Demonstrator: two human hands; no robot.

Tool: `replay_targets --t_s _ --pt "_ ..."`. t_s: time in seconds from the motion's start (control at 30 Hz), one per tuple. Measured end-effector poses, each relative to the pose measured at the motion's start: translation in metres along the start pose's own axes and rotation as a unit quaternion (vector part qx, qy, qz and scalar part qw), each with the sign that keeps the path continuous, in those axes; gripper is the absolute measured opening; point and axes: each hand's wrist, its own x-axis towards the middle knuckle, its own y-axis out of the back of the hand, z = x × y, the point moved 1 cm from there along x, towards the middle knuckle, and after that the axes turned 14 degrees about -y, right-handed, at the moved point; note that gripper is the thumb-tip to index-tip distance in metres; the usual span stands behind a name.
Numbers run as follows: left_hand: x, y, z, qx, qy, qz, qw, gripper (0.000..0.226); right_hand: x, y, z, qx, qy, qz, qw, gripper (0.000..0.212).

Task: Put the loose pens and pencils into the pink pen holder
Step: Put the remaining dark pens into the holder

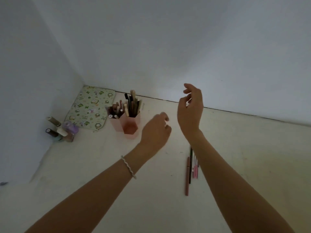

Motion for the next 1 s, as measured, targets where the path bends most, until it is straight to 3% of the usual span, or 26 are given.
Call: replay_targets --t_s 0.07,0.13,0.43,0.6,0.7,0.8,1.0 --pt "-0.007 -0.043 0.013 0.007 0.062 -0.139 0.988 0.026 0.007 0.022 0.012 -0.004 -0.041 0.013 0.999 0.041" --pt "-0.013 -0.076 0.022 0.004 0.085 -0.196 0.977 0.031 0.009 0.042 0.026 -0.019 -0.060 0.017 0.998 0.039" --pt "-0.012 -0.135 0.043 0.083 0.017 -0.190 0.978 0.031 -0.010 0.094 0.079 -0.088 -0.121 0.012 0.989 0.031" --pt "-0.002 -0.130 0.039 0.050 0.040 -0.166 0.984 0.031 -0.015 0.102 0.102 -0.171 -0.201 -0.039 0.964 0.025" --pt "0.013 -0.106 0.030 0.007 0.052 -0.115 0.992 0.031 -0.019 0.103 0.122 -0.255 -0.286 -0.119 0.916 0.026" --pt "0.030 -0.071 0.022 -0.058 0.067 -0.034 0.996 0.030 -0.032 0.095 0.133 -0.327 -0.317 -0.174 0.873 0.023" --pt "0.044 -0.009 0.010 -0.141 0.062 0.090 0.984 0.026 -0.044 0.077 0.137 -0.347 -0.293 -0.170 0.875 0.019"
